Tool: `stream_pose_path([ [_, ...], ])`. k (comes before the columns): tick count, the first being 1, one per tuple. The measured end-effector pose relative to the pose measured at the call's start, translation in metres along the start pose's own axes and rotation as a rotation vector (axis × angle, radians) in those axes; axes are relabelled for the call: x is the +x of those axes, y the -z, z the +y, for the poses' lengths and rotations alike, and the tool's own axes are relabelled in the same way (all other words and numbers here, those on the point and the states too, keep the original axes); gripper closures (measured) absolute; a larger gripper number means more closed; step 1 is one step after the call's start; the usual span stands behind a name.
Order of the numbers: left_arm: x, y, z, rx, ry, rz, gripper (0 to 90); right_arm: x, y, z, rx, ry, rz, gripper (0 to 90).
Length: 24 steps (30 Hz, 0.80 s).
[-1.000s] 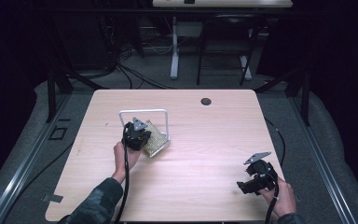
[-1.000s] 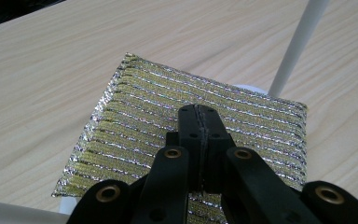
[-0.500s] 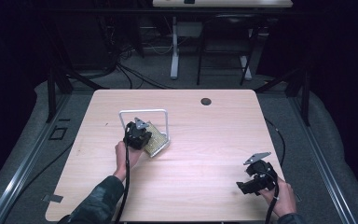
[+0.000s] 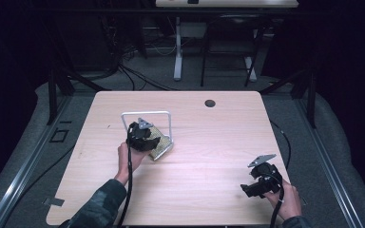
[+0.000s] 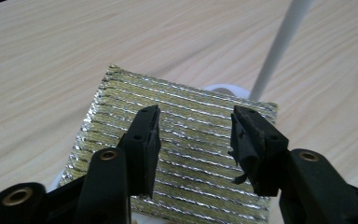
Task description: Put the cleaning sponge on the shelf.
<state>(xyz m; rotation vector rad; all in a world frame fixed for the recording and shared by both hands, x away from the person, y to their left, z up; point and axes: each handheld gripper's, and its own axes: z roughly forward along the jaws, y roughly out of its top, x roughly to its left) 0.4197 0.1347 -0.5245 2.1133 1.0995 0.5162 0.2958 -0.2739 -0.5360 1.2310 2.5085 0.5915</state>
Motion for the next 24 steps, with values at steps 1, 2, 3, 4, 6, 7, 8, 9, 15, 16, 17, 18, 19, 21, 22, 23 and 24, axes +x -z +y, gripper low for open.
stream_pose_path([
  [1, -0.002, 0.003, 0.001, 0.0, -0.001, -0.007, 50.1, 0.0, 0.0, 0.0, 0.002, 0.003, -0.003, 13.4],
  [2, -0.004, 0.006, 0.002, 0.0, -0.015, -0.014, 49.2, 0.0, 0.0, 0.0, 0.002, 0.003, -0.003, 13.3],
  [3, -0.006, 0.009, 0.002, -0.004, -0.019, -0.017, 47.7, 0.0, 0.0, 0.0, 0.001, 0.001, 0.0, 13.4],
  [4, -0.008, 0.013, 0.002, -0.008, -0.023, -0.026, 46.3, 0.0, 0.0, 0.0, 0.001, 0.001, 0.001, 13.3],
  [6, -0.012, 0.02, 0.003, -0.002, -0.041, -0.032, 43.4, 0.0, 0.001, 0.0, 0.0, 0.001, 0.0, 13.4],
  [7, -0.013, 0.023, 0.003, -0.003, -0.043, -0.037, 41.3, 0.0, 0.001, 0.0, 0.003, 0.003, 0.0, 13.4],
  [8, -0.015, 0.028, 0.004, -0.002, -0.048, -0.041, 40.4, 0.0, 0.001, 0.0, 0.003, 0.005, -0.001, 13.4],
  [9, -0.016, 0.031, 0.004, -0.002, -0.05, -0.047, 39.6, 0.001, 0.001, 0.0, 0.005, 0.001, -0.001, 13.4],
  [15, -0.023, 0.05, 0.007, -0.027, -0.061, -0.069, 33.1, 0.0, 0.002, -0.001, 0.007, 0.0, -0.001, 13.4],
  [16, -0.024, 0.053, 0.008, -0.029, -0.062, -0.069, 32.1, 0.0, 0.002, -0.001, 0.007, -0.001, -0.001, 13.4],
  [17, -0.024, 0.054, 0.008, -0.028, -0.061, -0.071, 30.2, 0.0, 0.002, -0.001, 0.007, 0.001, -0.004, 13.4],
  [18, -0.026, 0.056, 0.007, -0.03, -0.062, -0.065, 28.8, 0.0, 0.002, -0.001, 0.004, 0.0, -0.004, 13.4],
  [19, -0.027, 0.058, 0.006, -0.03, -0.06, -0.067, 25.9, 0.0, 0.002, -0.001, -0.001, -0.003, -0.004, 13.4],
  [21, -0.027, 0.062, 0.004, -0.026, -0.067, -0.067, 21.1, 0.0, 0.003, -0.002, -0.006, -0.01, 0.0, 13.3],
  [22, -0.028, 0.064, 0.003, -0.027, -0.064, -0.066, 19.2, 0.0, 0.003, -0.002, -0.008, -0.009, -0.003, 13.4],
  [23, -0.028, 0.066, 0.002, -0.027, -0.061, -0.065, 18.3, 0.0, 0.003, -0.002, -0.009, -0.011, -0.003, 13.4],
  [24, -0.027, 0.068, 0.0, -0.027, -0.057, -0.07, 17.4, 0.0, 0.003, -0.002, -0.008, -0.012, -0.003, 13.4],
])
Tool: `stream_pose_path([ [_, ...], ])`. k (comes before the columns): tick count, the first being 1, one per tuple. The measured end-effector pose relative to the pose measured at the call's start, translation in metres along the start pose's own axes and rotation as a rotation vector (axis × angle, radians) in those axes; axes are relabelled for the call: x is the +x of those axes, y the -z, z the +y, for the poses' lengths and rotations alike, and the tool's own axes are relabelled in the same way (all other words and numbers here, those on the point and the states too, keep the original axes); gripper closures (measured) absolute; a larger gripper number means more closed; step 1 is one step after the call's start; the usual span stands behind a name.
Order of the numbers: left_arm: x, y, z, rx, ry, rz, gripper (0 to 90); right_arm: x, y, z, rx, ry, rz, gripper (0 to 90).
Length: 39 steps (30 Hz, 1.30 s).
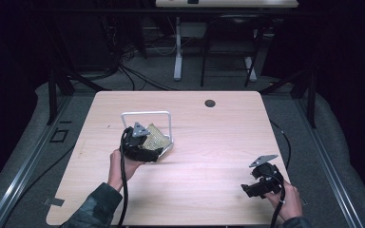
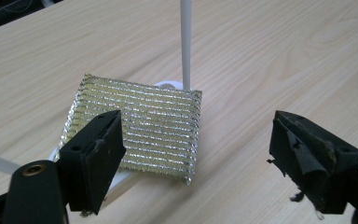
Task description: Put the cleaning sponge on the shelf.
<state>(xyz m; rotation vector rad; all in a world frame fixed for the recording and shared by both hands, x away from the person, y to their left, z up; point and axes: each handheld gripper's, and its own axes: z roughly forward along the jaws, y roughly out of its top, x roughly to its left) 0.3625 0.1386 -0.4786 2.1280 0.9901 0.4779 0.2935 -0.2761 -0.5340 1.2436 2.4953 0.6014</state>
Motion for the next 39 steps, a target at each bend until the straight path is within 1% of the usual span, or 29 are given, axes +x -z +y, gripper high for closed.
stream_pose_path([
  [3, 0.0, 0.005, -0.005, -0.002, 0.004, 0.004, 15.3, 0.0, 0.0, 0.0, 0.002, 0.0, -0.002, 13.4],
  [6, 0.0, 0.011, -0.009, 0.015, 0.002, 0.005, 13.1, 0.001, 0.0, 0.0, 0.001, -0.002, -0.002, 13.4],
  [7, -0.001, 0.012, -0.011, 0.01, 0.005, 0.007, 11.8, 0.001, 0.0, 0.0, 0.001, -0.001, -0.004, 13.4],
  [10, -0.002, 0.018, -0.017, 0.022, 0.005, 0.005, 9.7, 0.0, 0.0, -0.001, 0.005, 0.0, -0.006, 13.4],
  [11, -0.003, 0.02, -0.019, 0.021, 0.007, 0.012, 8.9, 0.0, 0.001, -0.001, 0.007, 0.002, -0.009, 13.4],
  [13, -0.004, 0.023, -0.024, 0.031, -0.004, 0.014, 6.7, 0.0, 0.0, -0.001, 0.004, -0.001, -0.01, 13.4],
  [15, -0.005, 0.026, -0.028, 0.035, 0.002, 0.016, 5.6, 0.0, 0.001, -0.001, 0.006, 0.001, -0.012, 13.4],
  [17, -0.005, 0.028, -0.032, 0.049, 0.0, 0.021, 3.1, 0.0, 0.001, -0.002, 0.004, 0.0, -0.015, 13.4],
  [19, -0.005, 0.029, -0.037, 0.058, 0.005, 0.016, 1.1, 0.001, 0.0, -0.002, 0.005, -0.004, -0.015, 13.4],
  [20, -0.004, 0.031, -0.04, 0.065, 0.009, 0.006, 0.3, 0.001, 0.0, -0.002, 0.006, -0.003, -0.015, 13.4],
  [22, -0.003, 0.032, -0.045, 0.073, 0.013, 0.001, 0.1, 0.001, 0.0, -0.003, 0.008, 0.0, -0.016, 13.4],
  [24, -0.003, 0.033, -0.05, 0.067, 0.016, -0.004, 0.0, 0.001, 0.001, -0.003, 0.011, -0.003, -0.015, 13.4],
  [26, -0.004, 0.035, -0.055, 0.071, 0.015, -0.011, 0.0, 0.001, 0.001, -0.004, 0.014, -0.01, -0.013, 13.4],
  [27, -0.003, 0.035, -0.056, 0.073, 0.018, -0.016, 0.0, 0.0, 0.002, -0.005, 0.017, -0.006, -0.018, 13.4],
  [32, -0.003, 0.032, -0.067, 0.112, 0.018, -0.033, 0.0, 0.001, 0.001, -0.007, 0.017, -0.01, -0.023, 13.4],
  [34, -0.004, 0.03, -0.072, 0.133, 0.014, -0.017, 0.0, 0.001, 0.001, -0.007, 0.023, -0.01, -0.024, 13.4],
  [35, -0.004, 0.029, -0.074, 0.155, 0.016, -0.003, 0.0, 0.001, 0.001, -0.007, 0.025, -0.008, -0.025, 13.4],
  [36, -0.004, 0.027, -0.075, 0.166, 0.024, 0.004, 0.0, 0.001, 0.001, -0.008, 0.023, -0.005, -0.027, 13.4],
  [37, -0.003, 0.026, -0.077, 0.174, 0.026, 0.008, 0.0, 0.001, 0.001, -0.008, 0.027, -0.004, -0.026, 13.4],
  [38, -0.001, 0.025, -0.078, 0.182, 0.026, -0.003, 0.0, 0.001, 0.0, -0.008, 0.028, -0.002, -0.025, 13.4],
  [39, -0.001, 0.024, -0.078, 0.181, 0.036, -0.004, 0.0, 0.001, 0.0, -0.008, 0.027, -0.003, -0.026, 13.4],
])
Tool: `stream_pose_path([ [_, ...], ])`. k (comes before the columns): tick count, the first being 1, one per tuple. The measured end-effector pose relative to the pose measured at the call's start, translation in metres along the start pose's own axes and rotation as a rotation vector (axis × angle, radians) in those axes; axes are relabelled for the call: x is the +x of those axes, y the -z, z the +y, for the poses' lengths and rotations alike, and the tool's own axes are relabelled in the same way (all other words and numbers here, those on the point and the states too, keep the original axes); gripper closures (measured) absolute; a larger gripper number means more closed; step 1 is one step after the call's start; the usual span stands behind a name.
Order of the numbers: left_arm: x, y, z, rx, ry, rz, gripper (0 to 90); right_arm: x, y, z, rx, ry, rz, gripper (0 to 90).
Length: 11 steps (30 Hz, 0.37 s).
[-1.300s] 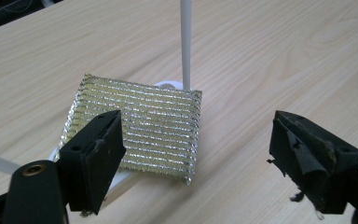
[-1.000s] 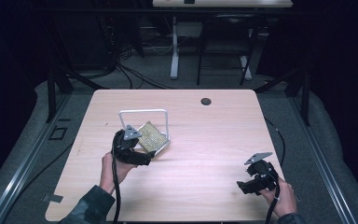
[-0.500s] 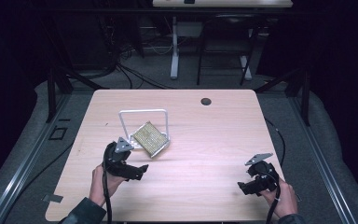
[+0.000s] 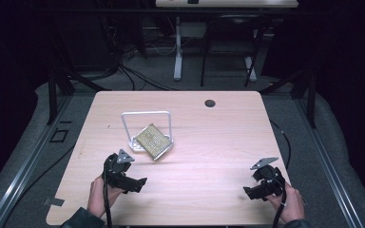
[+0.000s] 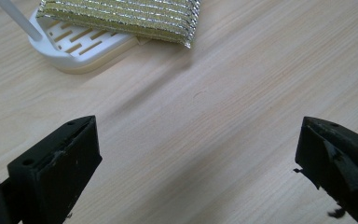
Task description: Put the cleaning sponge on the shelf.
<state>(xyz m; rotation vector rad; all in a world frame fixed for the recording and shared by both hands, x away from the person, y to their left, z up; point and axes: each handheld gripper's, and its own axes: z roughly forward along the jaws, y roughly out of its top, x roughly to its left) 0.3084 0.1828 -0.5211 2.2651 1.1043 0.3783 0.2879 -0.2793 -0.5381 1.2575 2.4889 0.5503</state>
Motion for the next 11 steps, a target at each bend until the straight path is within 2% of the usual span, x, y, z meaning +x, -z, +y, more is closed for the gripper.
stream_pose_path([
  [5, 0.0028, -0.0033, 0.0022, -0.01, -0.004, 0.008, 0.0, -0.0012, -0.001, 0.0005, 0.002, 0.006, 0.0, 13.4],
  [11, -0.0005, -0.0058, 0.006, -0.021, -0.033, 0.005, 0.0, -0.002, -0.0024, -0.0011, 0.005, -0.007, 0.013, 13.7],
])
